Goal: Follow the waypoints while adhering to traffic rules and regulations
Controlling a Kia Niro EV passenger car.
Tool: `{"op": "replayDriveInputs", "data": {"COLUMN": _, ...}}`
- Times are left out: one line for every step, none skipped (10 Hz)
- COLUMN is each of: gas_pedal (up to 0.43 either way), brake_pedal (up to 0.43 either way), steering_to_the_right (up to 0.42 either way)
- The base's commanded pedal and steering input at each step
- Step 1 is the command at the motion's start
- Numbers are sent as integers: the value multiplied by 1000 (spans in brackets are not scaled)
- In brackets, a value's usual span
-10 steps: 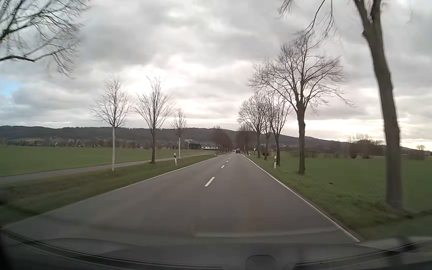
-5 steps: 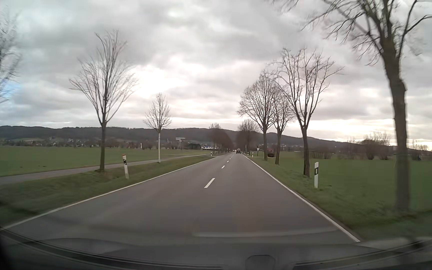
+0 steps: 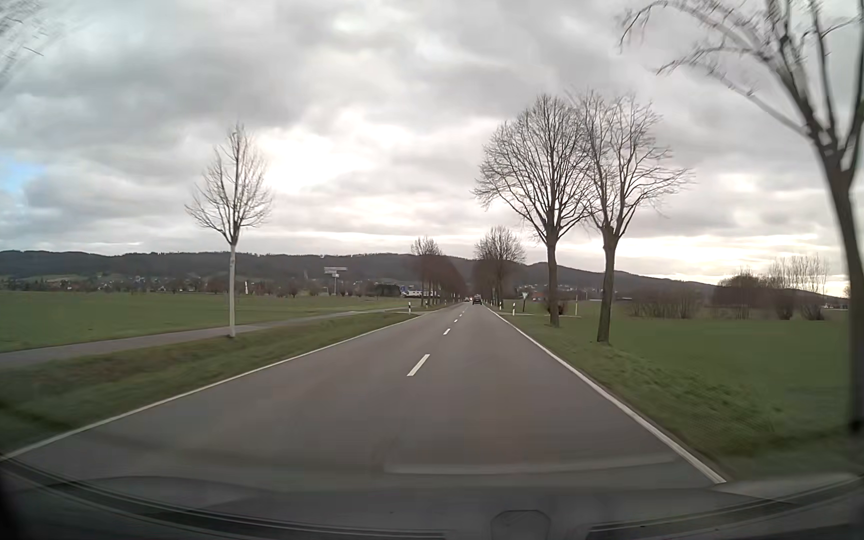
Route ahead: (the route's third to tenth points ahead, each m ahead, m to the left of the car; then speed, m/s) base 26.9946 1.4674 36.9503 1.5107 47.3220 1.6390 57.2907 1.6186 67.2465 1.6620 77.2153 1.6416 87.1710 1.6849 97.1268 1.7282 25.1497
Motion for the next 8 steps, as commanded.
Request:
{"op": "replayDriveInputs", "data": {"gas_pedal": 287, "brake_pedal": 0, "steering_to_the_right": 5}}
{"op": "replayDriveInputs", "data": {"gas_pedal": 287, "brake_pedal": 0, "steering_to_the_right": 5}}
{"op": "replayDriveInputs", "data": {"gas_pedal": 287, "brake_pedal": 0, "steering_to_the_right": 5}}
{"op": "replayDriveInputs", "data": {"gas_pedal": 287, "brake_pedal": 0, "steering_to_the_right": 6}}
{"op": "replayDriveInputs", "data": {"gas_pedal": 280, "brake_pedal": 0, "steering_to_the_right": 6}}
{"op": "replayDriveInputs", "data": {"gas_pedal": 189, "brake_pedal": 0, "steering_to_the_right": 6}}
{"op": "replayDriveInputs", "data": {"gas_pedal": 189, "brake_pedal": 0, "steering_to_the_right": 6}}
{"op": "replayDriveInputs", "data": {"gas_pedal": 197, "brake_pedal": 0, "steering_to_the_right": 6}}
